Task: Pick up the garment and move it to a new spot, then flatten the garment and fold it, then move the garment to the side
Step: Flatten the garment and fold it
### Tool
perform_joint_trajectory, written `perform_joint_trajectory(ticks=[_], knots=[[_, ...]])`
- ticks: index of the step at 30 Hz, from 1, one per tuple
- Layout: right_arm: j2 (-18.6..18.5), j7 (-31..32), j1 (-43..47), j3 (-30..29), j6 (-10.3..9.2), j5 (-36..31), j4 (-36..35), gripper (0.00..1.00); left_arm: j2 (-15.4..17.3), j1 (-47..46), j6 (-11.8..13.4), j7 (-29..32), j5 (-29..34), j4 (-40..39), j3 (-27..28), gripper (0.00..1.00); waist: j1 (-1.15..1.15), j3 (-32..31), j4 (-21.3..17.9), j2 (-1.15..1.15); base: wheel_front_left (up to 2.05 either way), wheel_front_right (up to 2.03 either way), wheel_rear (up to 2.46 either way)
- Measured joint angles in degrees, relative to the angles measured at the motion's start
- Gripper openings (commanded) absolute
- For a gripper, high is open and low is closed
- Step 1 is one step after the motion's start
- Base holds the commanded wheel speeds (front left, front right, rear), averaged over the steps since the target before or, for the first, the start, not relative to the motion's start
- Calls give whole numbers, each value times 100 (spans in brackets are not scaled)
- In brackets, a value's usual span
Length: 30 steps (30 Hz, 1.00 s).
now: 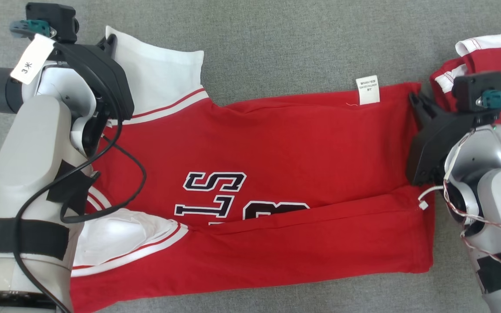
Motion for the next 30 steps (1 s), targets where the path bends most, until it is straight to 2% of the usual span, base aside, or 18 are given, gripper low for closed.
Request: perform_joint_trajectory(ticks=[12,17,23,30], knots=[[30,-498,-220,7,0,-8,-189,0,96,-132,-7,-598,-133,15,155,0,0,-138,25,0,0,0,0],[33,-592,-279,-29,1,-20,-36,0,189,-135,1,-833,-133,43,232,0,0,-256,37,0,0,0,0],[179,-705,-796,-31,5,1,342,0,379,-243,110,-1068,-58,47,240,0,0,-238,-7,0,0,0,0],[137,-882,-1071,-49,62,3,569,0,244,-449,162,-1382,-20,21,168,0,0,-130,8,0,0,0,0]])
